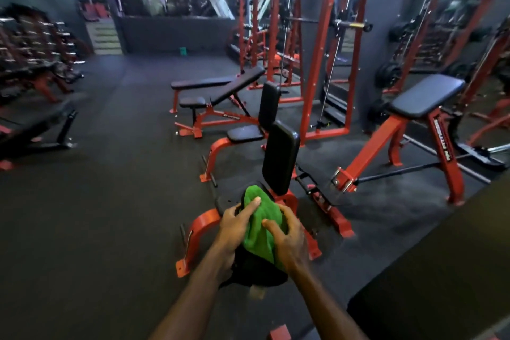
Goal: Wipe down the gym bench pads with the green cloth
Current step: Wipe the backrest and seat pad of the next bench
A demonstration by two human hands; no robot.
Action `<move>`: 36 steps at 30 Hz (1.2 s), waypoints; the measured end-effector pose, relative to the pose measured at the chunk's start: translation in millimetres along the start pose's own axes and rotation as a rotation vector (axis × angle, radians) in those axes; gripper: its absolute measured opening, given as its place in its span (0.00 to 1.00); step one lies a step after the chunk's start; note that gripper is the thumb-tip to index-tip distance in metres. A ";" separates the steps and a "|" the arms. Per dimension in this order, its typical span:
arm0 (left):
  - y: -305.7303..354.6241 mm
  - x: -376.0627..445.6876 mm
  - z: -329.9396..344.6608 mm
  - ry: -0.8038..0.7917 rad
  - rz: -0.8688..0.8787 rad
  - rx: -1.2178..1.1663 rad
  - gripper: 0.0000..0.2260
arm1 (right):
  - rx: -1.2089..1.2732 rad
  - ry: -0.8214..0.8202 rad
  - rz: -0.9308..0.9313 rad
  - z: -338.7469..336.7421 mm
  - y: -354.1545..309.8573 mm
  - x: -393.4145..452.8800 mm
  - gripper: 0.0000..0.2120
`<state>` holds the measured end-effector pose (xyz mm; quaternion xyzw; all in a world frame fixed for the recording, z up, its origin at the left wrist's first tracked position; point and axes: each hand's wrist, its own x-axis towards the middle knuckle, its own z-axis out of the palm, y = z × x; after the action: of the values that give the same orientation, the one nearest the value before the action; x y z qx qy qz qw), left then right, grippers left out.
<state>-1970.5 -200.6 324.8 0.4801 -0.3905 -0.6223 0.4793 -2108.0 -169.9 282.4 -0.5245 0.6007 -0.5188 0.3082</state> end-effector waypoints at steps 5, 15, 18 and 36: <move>24.9 45.2 -15.1 -0.033 0.017 -0.077 0.11 | 0.023 -0.033 0.052 28.5 -5.8 46.3 0.20; 91.1 190.6 -101.5 -0.235 -0.056 -0.080 0.14 | 0.177 -0.236 0.322 109.7 -51.3 166.2 0.24; 111.6 221.0 -118.3 -0.277 -0.039 -0.059 0.14 | 0.195 -0.220 0.311 131.4 -63.4 190.2 0.25; 151.9 352.5 -128.8 -0.341 0.090 0.171 0.06 | 0.329 -0.013 0.232 158.4 -47.6 321.9 0.23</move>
<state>-1839.7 -582.1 359.7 0.3888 -0.5384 -0.6372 0.3910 -2032.1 -519.0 340.4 -0.3977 0.5621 -0.5675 0.4514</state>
